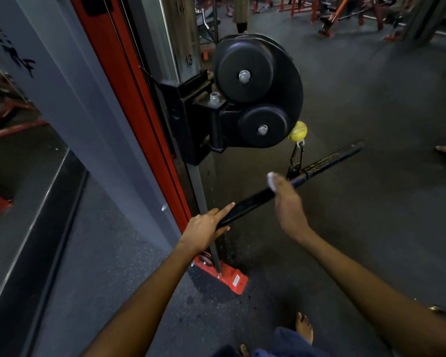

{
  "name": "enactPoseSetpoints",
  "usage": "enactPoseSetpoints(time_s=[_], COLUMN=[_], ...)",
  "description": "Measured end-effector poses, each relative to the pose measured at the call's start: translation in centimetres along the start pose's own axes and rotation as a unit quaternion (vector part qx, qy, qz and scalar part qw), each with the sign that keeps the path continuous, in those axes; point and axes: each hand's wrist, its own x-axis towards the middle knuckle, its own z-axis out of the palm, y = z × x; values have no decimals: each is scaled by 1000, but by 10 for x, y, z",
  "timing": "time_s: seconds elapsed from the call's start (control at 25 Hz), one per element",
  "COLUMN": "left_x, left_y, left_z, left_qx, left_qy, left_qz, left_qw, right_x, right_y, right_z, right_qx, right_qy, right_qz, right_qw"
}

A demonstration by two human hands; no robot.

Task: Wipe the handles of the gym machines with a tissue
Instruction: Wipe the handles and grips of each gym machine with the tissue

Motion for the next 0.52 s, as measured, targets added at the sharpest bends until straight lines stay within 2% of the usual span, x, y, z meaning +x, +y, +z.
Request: enactPoseSetpoints(time_s=[0.04,0.08,0.12,0.16,0.24,0.28,0.4,0.52], left_x=[-1,-2,-3,-4,-3,-3,-5,-9], left_y=[0,1,1,2,3,4,2,2], left_z=[0,1,1,2,0,0,1,0], left_qx=[-6,-11,-13,-11,-7,-7,-11,0], left_qy=[-5,-10,-14,-14,-7,-8,-15,-21], left_qz=[0,-1,0,1,-1,-2,-6,-23], left_qw=[1000,1000,1000,1000,1000,1000,1000,1000], right_x=[-3,-2,6,14,17,15,2,11], right_y=[11,23,39,44,43,38,33,43], right_z=[5,2,-5,-14,-15,-9,0,-19], right_qx=[-56,-124,-190,-183,-138,-116,-68,-69], right_qy=[-103,-172,-205,-193,-112,-112,-224,-138], right_qz=[-105,-171,-201,-154,-121,-112,-114,-84], right_qw=[988,962,939,951,977,981,965,985])
